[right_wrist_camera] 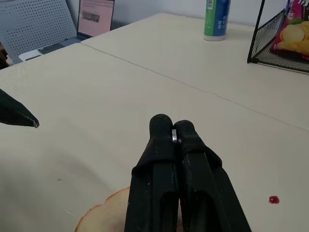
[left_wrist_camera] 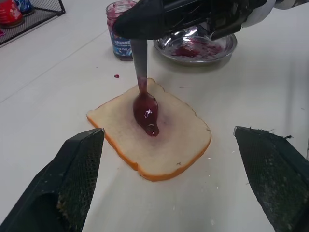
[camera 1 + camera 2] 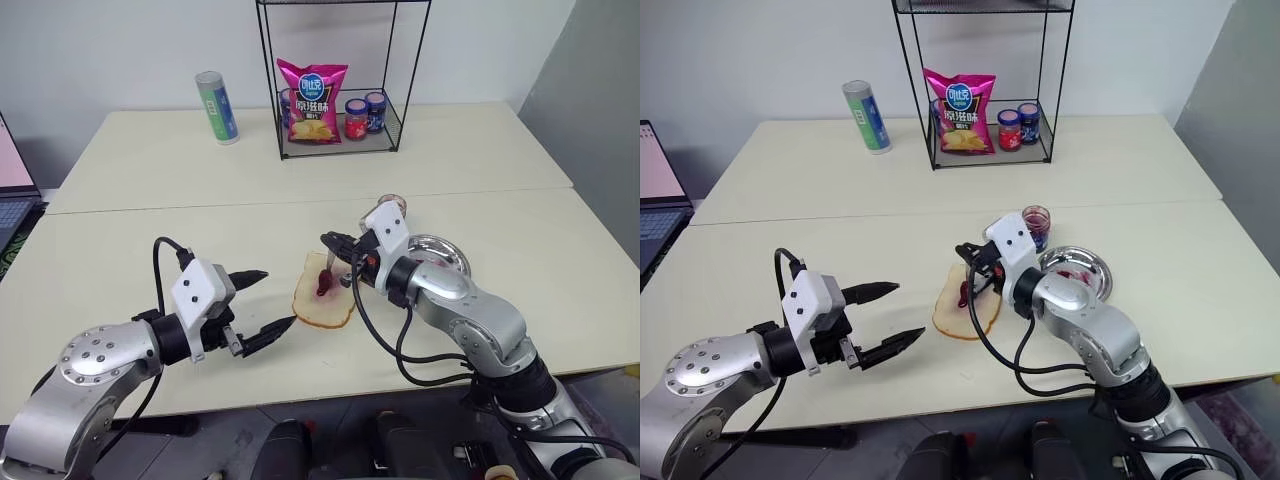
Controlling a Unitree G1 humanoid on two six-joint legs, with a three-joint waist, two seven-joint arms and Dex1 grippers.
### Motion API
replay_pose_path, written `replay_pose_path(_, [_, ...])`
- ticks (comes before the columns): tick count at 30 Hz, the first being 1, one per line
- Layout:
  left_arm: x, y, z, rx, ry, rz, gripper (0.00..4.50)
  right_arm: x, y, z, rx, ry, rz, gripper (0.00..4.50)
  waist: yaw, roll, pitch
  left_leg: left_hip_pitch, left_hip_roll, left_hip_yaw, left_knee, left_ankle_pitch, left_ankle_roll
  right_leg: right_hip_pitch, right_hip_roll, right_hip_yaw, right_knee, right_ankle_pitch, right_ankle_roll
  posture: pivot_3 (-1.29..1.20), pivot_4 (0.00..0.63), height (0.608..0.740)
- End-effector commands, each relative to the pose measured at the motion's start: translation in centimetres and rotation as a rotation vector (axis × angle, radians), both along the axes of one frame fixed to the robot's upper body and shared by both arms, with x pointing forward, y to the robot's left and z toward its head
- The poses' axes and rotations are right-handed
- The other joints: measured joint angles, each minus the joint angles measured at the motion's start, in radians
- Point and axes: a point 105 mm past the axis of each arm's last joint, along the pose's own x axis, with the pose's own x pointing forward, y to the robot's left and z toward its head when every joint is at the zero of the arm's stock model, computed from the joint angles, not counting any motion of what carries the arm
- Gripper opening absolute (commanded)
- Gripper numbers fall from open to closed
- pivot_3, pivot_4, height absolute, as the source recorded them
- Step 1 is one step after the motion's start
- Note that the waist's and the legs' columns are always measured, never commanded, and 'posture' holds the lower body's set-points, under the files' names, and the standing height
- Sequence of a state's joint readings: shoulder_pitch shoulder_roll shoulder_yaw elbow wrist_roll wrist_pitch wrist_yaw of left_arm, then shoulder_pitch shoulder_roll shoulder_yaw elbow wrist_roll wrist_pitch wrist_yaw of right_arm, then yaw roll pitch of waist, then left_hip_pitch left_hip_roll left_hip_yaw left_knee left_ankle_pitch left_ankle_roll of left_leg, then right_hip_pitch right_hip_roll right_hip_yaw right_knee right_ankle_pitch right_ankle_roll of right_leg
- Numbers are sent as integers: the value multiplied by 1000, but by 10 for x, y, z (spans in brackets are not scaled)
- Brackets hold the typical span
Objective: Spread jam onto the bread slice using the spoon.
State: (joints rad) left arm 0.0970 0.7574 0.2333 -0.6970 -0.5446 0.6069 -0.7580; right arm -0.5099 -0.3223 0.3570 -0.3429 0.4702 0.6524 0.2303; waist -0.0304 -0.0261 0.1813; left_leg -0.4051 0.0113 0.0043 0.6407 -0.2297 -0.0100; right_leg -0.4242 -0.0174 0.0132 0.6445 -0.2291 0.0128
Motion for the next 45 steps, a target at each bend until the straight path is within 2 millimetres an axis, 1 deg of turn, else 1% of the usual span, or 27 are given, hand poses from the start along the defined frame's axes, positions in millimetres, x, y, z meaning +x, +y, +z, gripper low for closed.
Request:
replay_pose_path(1, [2,-3,4,-1,-39,-11,4500,6,-12,12,-6,-76,-30,56,0,0,0,0,0,0,0,0,0,0,0,0,0,0,0,0,150,740])
replay_pose_path(4, [5,-3,3,-3,-45,-9,4500,9,-18,16,-16,-96,-43,56,1,0,0,0,0,0,0,0,0,0,0,0,0,0,0,0,150,740])
replay_pose_path(6, [6,-3,3,-2,-50,-14,4500,10,-22,20,30,-74,-60,56,1,0,0,0,0,0,1,0,0,0,0,0,0,0,0,0,150,740])
replay_pose_path(8, [7,-4,3,-1,-53,-21,4500,11,-25,24,107,-26,-76,56,1,0,0,0,0,0,1,0,0,0,0,0,0,0,0,0,150,740])
replay_pose_path(10, [8,-4,3,-1,-57,-24,4500,13,-27,28,223,58,-100,56,1,0,0,0,0,0,0,0,0,0,0,0,1,1,1,0,150,740])
replay_pose_path(11, [9,-4,3,0,-59,-25,4500,14,-29,30,289,109,-113,56,1,0,0,0,0,0,0,0,0,0,0,0,1,3,5,0,150,740])
replay_pose_path(14, [10,-3,3,2,-63,-24,4500,15,-29,29,433,249,-123,56,1,0,0,1,1,0,0,0,0,0,1,0,1,3,5,0,150,740])
replay_pose_path(16, [10,-3,3,3,-64,-26,4500,13,-23,22,519,365,-110,56,0,0,0,0,0,0,0,0,0,0,0,0,1,3,5,0,150,740])
replay_pose_path(18, [10,-3,3,3,-65,-26,4500,11,-17,9,547,451,-102,56,0,0,0,0,0,0,0,0,0,0,0,0,1,3,5,0,150,740])
replay_pose_path(22, [9,-4,3,2,-67,-24,4500,15,-16,-20,566,575,-170,56,-1,0,0,1,0,0,0,0,0,0,0,0,1,3,5,0,150,740])
replay_pose_path(23, [9,-4,4,2,-67,-24,4500,16,-17,-24,574,595,-181,56,-1,0,0,1,0,0,0,0,0,0,0,0,1,3,5,0,150,740])
replay_pose_path(25, [9,-4,4,4,-67,-20,4500,18,-19,-37,543,612,-211,56,-1,0,0,1,0,0,0,0,0,0,0,0,1,3,5,0,150,740])
replay_pose_path(28, [9,-3,4,7,-68,-16,4500,20,-25,-44,509,600,-239,56,-1,0,0,1,0,0,0,0,0,0,0,1,1,3,5,0,150,740])
replay_pose_path(30, [9,-2,4,8,-68,-13,4500,23,-35,-45,499,579,-269,56,-1,0,0,1,0,0,0,0,0,1,0,0,1,3,5,0,150,740])
replay_pose_path(33, [10,-2,3,9,-67,-13,4500,32,-60,-40,502,528,-340,56,1,0,0,1,0,0,0,0,0,1,0,0,1,3,5,0,150,740])
replay_pose_path(36, [11,-3,2,8,-66,-16,4500,37,-77,-35,505,500,-376,56,2,0,0,1,-1,0,1,0,0,2,0,0,0,3,5,0,150,740])
replay_pose_path(41, [13,-4,2,10,-67,-25,4500,39,-86,-30,503,485,-372,56,2,0,0,2,-1,1,1,0,0,2,0,1,0,2,4,0,150,740])
replay_pose_path(45, [15,-4,2,12,-69,-28,4500,35,-79,-19,548,491,-307,56,2,0,0,2,-1,0,1,0,0,2,0,1,0,3,4,0,150,740])
